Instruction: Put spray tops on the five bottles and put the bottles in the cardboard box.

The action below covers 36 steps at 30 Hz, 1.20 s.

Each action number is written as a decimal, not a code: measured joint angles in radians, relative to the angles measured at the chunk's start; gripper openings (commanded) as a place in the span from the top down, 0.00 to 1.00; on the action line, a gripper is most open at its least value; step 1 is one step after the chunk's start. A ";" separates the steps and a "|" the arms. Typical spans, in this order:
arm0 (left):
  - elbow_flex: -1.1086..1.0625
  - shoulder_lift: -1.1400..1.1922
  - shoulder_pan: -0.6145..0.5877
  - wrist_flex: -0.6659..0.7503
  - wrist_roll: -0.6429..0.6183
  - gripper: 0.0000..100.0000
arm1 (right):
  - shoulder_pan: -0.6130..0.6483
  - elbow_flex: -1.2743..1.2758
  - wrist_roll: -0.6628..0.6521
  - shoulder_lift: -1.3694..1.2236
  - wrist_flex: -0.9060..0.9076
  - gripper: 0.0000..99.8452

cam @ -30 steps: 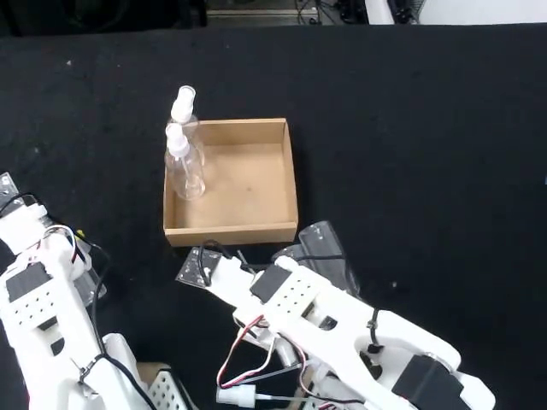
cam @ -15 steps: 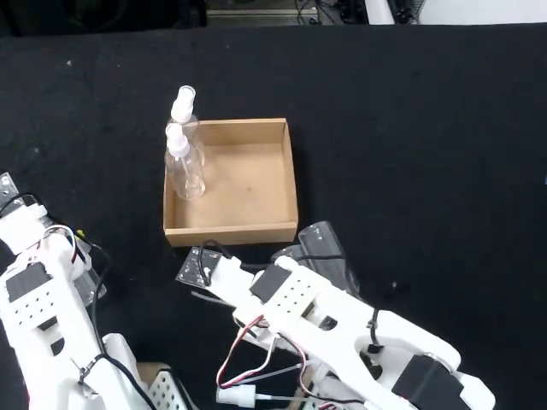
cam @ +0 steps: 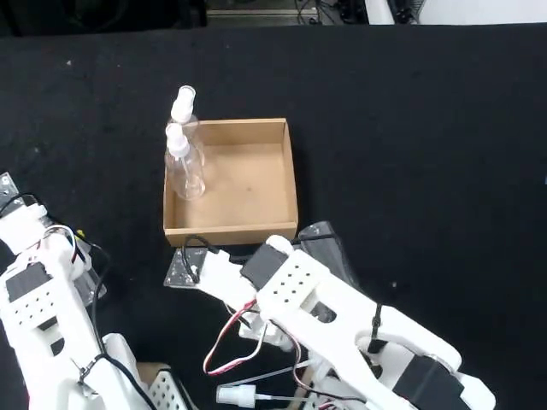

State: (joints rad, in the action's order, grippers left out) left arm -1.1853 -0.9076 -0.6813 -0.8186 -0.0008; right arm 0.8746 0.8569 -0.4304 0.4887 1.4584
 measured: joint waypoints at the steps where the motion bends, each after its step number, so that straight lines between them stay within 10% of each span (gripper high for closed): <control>1: 0.000 0.000 0.000 0.000 0.000 0.95 | -0.002 0.000 -0.002 0.031 0.017 0.99; 14: 0.000 0.000 0.000 0.000 0.000 0.95 | -0.638 -0.138 -0.276 0.500 0.222 0.99; 25: 0.000 0.000 0.000 0.000 0.000 0.95 | -1.335 -0.315 -0.315 0.244 0.055 0.99; 31: 0.000 0.000 0.000 0.000 0.000 0.95 | -1.462 -0.316 -0.315 -0.110 -0.137 0.96; 36: 0.000 0.000 0.000 0.000 0.000 0.95 | -1.475 -0.356 -0.315 -0.218 -0.169 0.72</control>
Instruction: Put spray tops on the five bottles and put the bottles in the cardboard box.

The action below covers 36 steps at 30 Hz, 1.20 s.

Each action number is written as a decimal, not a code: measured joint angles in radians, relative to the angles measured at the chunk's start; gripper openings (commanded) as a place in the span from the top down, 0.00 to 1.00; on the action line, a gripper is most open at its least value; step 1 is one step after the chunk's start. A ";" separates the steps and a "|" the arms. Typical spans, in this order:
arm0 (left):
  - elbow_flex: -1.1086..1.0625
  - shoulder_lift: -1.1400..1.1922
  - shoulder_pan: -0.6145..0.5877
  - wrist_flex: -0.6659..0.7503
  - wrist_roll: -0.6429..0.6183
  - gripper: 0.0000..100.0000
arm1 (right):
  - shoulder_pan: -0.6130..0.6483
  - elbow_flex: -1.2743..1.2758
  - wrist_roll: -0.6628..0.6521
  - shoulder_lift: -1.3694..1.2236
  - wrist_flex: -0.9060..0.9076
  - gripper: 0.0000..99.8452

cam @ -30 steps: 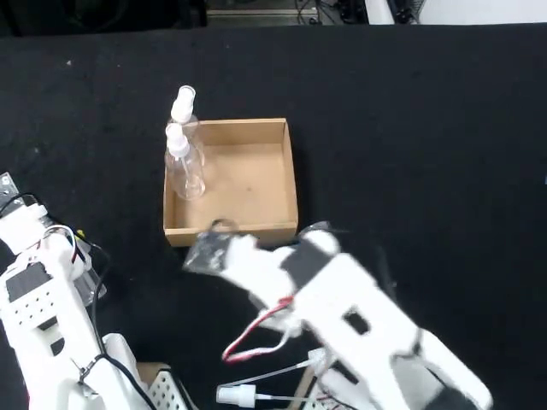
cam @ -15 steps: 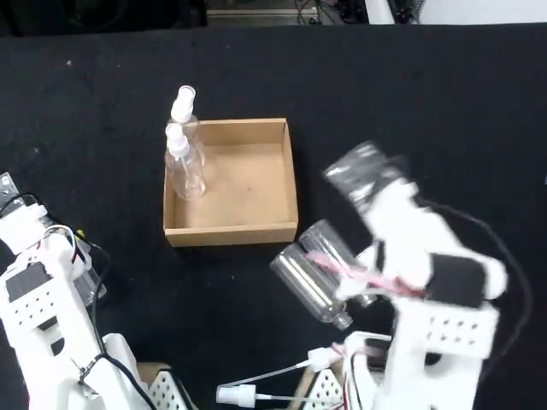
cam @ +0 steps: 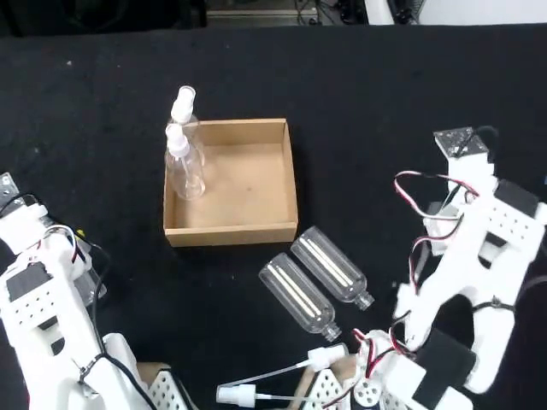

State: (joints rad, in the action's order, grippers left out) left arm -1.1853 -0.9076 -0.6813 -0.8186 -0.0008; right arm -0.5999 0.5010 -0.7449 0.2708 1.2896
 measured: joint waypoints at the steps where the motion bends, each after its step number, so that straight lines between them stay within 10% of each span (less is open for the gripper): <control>1: 0.000 0.000 0.000 0.000 0.000 0.95 | -0.003 -0.023 0.000 0.000 0.011 0.69; 10: 0.000 0.000 0.000 0.000 0.000 0.95 | -0.046 -0.190 -0.144 0.011 0.218 0.72; 23: 0.000 0.000 0.000 0.000 0.000 0.95 | -0.092 0.081 -1.422 0.011 0.305 0.72; 36: 0.000 0.000 0.000 0.000 0.000 0.95 | -0.092 0.384 -1.562 0.011 -0.046 0.72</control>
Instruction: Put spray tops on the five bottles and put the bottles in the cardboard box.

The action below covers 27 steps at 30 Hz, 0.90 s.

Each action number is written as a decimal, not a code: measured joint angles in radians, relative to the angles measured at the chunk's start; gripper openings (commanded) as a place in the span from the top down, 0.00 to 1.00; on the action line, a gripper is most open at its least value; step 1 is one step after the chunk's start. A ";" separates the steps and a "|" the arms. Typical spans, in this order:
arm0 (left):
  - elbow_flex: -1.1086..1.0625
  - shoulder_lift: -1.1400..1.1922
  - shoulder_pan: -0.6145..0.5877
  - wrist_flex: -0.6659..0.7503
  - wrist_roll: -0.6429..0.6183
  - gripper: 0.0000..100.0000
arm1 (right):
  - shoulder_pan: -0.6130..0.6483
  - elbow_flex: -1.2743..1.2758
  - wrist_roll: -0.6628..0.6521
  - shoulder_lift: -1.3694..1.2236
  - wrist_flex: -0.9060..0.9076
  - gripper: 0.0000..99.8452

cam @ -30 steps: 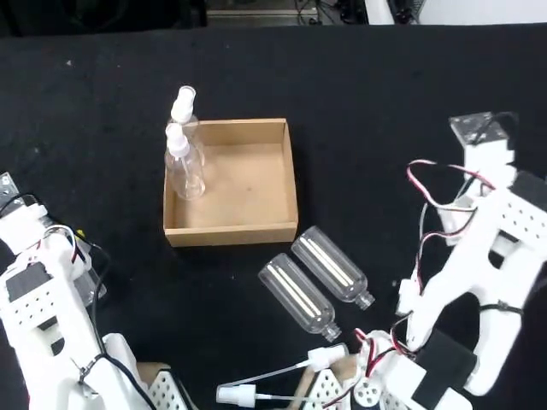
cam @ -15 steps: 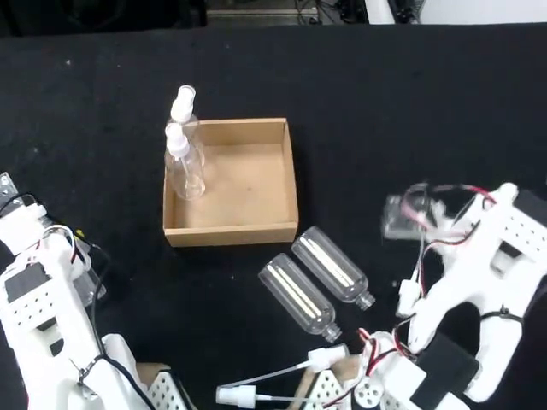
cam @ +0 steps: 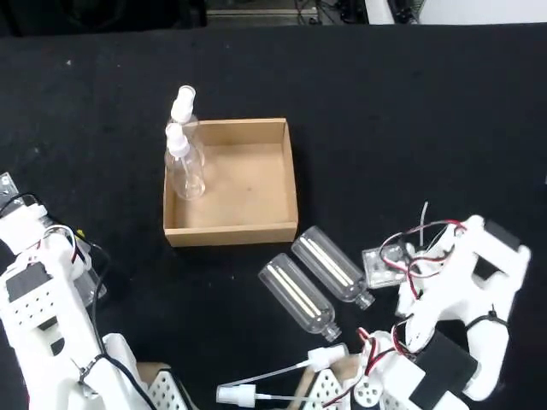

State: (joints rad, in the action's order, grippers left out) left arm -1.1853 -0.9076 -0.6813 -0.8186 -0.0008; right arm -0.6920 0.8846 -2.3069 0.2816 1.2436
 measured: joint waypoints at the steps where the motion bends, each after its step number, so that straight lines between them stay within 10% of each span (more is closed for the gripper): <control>1: 0.000 0.000 0.000 0.000 0.000 0.95 | 0.000 0.009 0.000 0.000 -0.015 0.72; 10: 0.000 0.000 0.000 0.000 0.000 0.95 | 0.002 0.112 0.133 0.011 -0.161 0.79; 27: -0.018 0.000 0.000 0.011 0.000 0.95 | 0.000 0.034 1.241 0.020 -0.216 0.79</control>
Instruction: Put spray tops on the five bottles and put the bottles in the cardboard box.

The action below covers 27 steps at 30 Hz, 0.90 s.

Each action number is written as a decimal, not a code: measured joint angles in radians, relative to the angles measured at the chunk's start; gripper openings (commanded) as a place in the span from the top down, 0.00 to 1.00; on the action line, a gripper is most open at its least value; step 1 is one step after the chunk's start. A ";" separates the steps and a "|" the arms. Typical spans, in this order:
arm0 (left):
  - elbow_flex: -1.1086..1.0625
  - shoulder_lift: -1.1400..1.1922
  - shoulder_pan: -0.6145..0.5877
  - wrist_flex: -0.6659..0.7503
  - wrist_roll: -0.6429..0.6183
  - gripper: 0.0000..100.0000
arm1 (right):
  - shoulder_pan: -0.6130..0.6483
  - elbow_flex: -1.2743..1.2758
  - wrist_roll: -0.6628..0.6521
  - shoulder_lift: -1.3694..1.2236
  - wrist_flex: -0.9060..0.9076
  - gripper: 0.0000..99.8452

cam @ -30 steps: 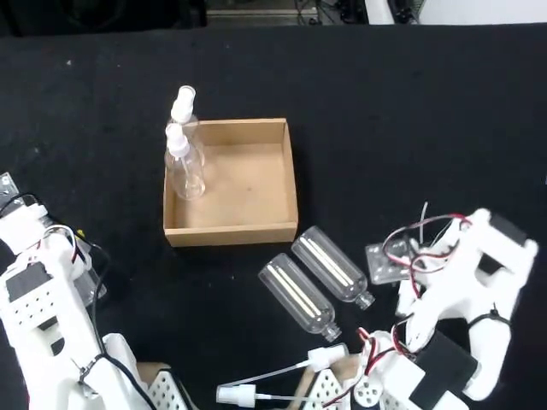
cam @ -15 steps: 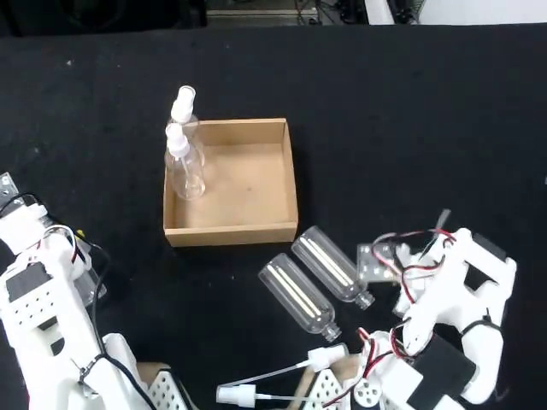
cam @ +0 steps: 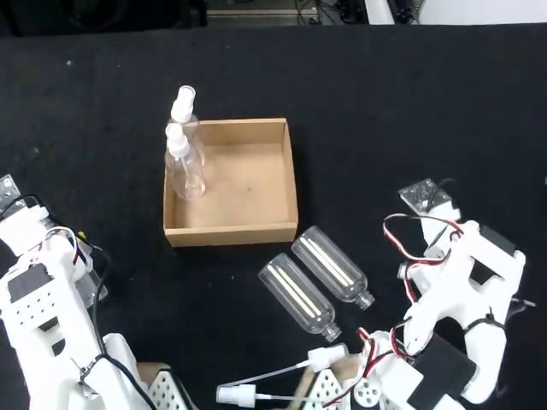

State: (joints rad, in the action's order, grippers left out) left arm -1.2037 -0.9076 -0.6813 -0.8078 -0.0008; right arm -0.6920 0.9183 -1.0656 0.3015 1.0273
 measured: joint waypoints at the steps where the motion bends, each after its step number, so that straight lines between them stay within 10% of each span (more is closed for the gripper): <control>1: 0.000 0.000 0.000 0.000 0.000 0.95 | 0.000 0.000 0.006 0.000 0.000 0.74; 5: 0.000 0.000 0.000 0.000 0.000 0.95 | 0.000 0.000 0.012 0.000 0.040 0.61; 17: 0.000 0.000 0.000 0.000 0.000 0.95 | 0.000 0.003 -0.594 0.000 0.054 0.73; 27: 0.000 0.000 0.000 0.000 0.000 0.95 | -0.048 0.044 -0.836 0.000 -0.009 0.88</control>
State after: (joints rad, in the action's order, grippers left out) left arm -1.2037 -0.9076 -0.6813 -0.8078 -0.0008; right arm -0.7396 0.9628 -1.9018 0.3015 1.0180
